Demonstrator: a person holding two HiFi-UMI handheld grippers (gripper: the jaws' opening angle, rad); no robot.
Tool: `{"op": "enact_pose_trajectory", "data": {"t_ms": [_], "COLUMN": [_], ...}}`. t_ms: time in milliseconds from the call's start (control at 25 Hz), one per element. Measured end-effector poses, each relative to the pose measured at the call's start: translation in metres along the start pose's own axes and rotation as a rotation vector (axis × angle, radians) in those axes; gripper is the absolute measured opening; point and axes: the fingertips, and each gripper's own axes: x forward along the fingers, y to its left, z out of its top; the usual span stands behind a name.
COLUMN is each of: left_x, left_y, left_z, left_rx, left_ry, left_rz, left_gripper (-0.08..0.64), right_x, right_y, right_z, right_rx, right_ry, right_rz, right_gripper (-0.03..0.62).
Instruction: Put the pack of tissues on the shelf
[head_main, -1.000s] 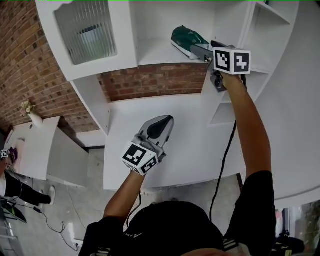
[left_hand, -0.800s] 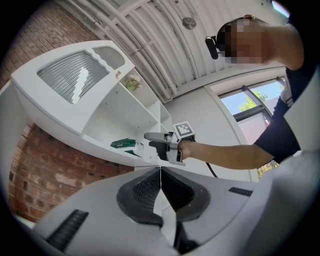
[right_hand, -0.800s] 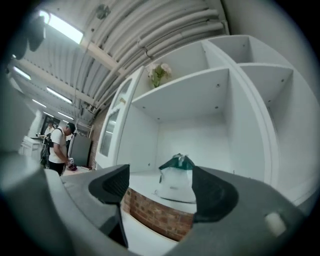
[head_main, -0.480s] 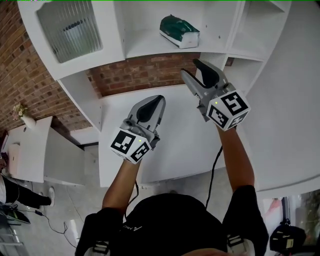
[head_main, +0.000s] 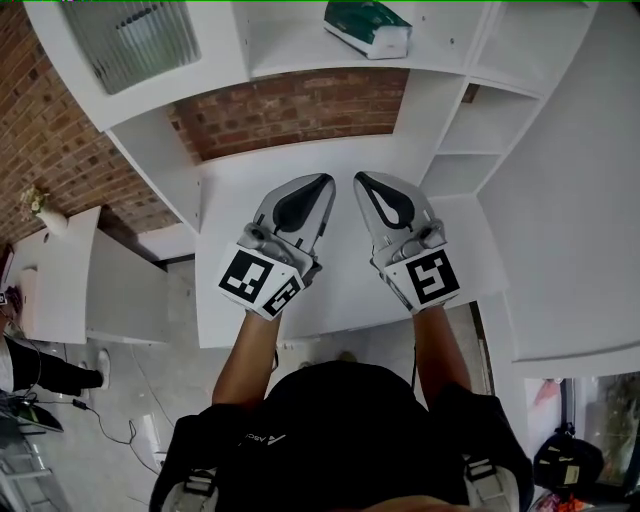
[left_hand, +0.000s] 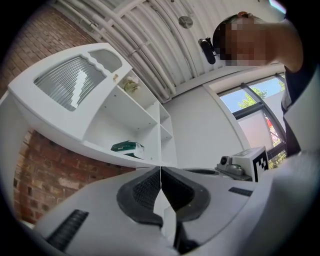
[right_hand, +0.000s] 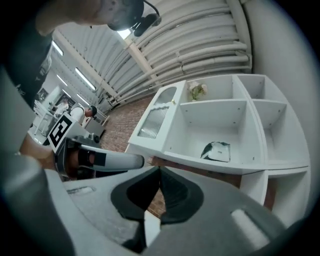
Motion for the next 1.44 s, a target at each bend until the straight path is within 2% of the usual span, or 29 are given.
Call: {"op": "enact_pose_trajectory", "data": {"t_ms": [200, 320, 1440], "left_x": [-0.010, -0.011, -0.014], "left_y": [0.001, -0.003, -0.004], "left_z": [-0.004, -0.004, -0.005], "left_rx": [-0.007, -0.003, -0.008], "left_ry": [0.009, 0.012, 0.007], "left_rz": [0.024, 0.020, 0.022], "left_gripper": [0.002, 0.002, 0.002], "right_x": [-0.018, -0.022, -0.026], "right_y": [0.004, 0.008, 0.006], "right_z": [-0.011, -0.015, -0.013], "right_rx": [0.108, 0.134, 0.123], "right_ry": [-0.029, -0.033, -0.035], "right_rz": [-0.021, -0.023, -0.053], "right_gripper": [0.003, 0.002, 0.002]}}
